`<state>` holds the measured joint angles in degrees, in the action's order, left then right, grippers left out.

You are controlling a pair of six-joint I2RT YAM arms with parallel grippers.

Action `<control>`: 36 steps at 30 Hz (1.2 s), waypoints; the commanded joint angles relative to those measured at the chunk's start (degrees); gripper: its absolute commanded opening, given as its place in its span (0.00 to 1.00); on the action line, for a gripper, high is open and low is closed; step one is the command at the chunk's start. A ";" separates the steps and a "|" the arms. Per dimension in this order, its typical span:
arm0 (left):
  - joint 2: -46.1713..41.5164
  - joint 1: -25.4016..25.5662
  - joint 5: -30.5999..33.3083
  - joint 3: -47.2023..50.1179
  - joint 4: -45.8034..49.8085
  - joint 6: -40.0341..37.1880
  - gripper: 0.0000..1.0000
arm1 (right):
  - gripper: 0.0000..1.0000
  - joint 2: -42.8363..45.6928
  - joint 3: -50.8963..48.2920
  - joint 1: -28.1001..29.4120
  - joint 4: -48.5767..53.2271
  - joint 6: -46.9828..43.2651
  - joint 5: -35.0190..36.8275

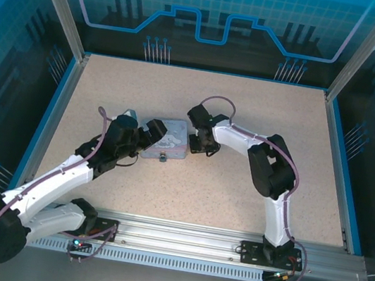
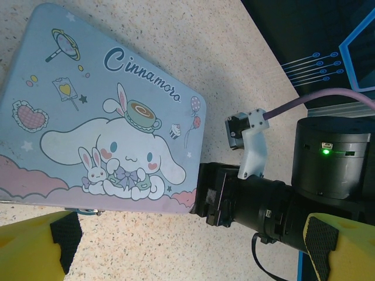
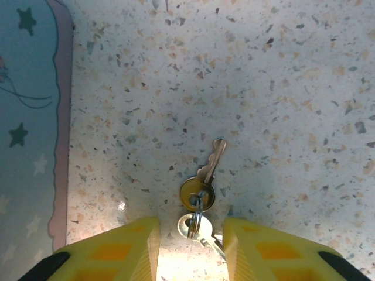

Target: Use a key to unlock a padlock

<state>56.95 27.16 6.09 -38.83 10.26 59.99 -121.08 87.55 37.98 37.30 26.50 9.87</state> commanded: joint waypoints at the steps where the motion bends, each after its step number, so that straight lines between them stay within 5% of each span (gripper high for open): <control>1: -0.85 -0.64 -1.41 0.42 -0.15 0.13 0.99 | 0.35 -2.54 1.04 0.70 1.64 0.57 2.17; 19: -0.30 -0.62 -2.17 0.79 -0.94 0.97 0.99 | 0.34 -4.08 3.50 -0.62 1.20 1.03 3.61; 36: 0.88 -0.65 -3.08 0.87 -1.87 0.88 0.99 | 0.14 -3.27 2.65 -0.97 0.69 0.03 2.80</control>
<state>57.69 27.16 4.16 -38.72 9.96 61.10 -122.89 90.67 38.06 38.98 26.76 11.40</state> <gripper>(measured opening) 0.989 0.153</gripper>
